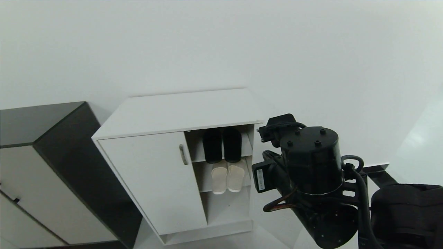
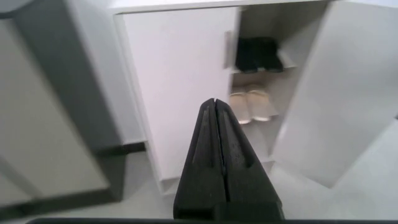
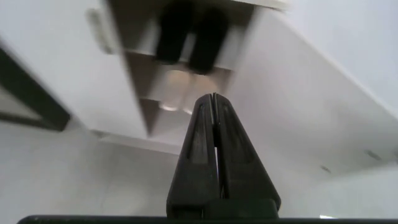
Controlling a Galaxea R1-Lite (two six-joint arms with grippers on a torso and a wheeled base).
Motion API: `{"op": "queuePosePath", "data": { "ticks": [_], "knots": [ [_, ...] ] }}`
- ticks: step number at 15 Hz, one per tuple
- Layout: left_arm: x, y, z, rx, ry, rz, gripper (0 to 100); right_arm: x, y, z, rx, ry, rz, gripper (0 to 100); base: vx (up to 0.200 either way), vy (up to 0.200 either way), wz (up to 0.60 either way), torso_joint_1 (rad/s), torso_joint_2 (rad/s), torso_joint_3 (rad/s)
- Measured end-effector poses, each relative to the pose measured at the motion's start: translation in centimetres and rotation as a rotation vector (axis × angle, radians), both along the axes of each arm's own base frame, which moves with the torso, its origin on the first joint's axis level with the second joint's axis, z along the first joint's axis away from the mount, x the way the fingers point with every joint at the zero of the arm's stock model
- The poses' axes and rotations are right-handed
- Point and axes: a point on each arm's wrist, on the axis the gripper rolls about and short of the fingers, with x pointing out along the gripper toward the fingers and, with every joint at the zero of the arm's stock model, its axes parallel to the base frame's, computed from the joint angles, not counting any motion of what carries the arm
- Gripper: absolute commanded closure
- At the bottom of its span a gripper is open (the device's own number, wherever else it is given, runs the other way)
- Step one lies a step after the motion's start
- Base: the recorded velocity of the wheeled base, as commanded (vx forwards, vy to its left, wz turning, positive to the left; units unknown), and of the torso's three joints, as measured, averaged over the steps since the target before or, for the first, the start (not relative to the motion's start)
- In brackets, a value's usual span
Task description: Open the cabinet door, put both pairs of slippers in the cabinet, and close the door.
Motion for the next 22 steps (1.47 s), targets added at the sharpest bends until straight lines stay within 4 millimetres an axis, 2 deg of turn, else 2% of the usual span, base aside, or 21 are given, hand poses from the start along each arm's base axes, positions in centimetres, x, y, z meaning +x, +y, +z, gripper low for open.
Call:
{"op": "queuePosePath", "data": {
  "ticks": [3,7,11,14,18,22],
  "knots": [
    [0.0,0.0,0.0,0.000,0.000,0.000,100,1.8,-1.2,0.4,-0.007,-0.031,-0.056,100,0.000,0.000,0.00,0.000,0.00,0.000],
    [0.0,0.0,0.0,0.001,0.000,0.000,100,6.5,-3.0,2.5,0.055,-0.081,-0.197,100,0.000,0.000,0.00,0.000,0.00,0.000],
    [0.0,0.0,0.0,0.002,0.000,-0.001,100,9.9,-4.0,3.3,0.080,-0.066,-0.286,100,-0.150,0.000,0.00,0.008,0.01,0.001],
    [0.0,0.0,0.0,0.000,0.000,-0.001,100,11.9,-4.3,3.6,0.092,-0.071,-0.300,100,0.000,0.000,0.00,0.000,0.00,0.000],
    [0.0,0.0,0.0,0.000,0.000,0.000,100,15.9,-5.7,2.9,0.108,-0.071,-0.340,100,0.000,0.000,0.00,0.000,0.00,0.000],
    [0.0,0.0,0.0,0.000,0.000,0.000,100,18.3,-6.5,1.5,0.117,0.019,-0.353,100,0.000,0.000,0.00,0.000,0.00,0.000]
  ]
}}
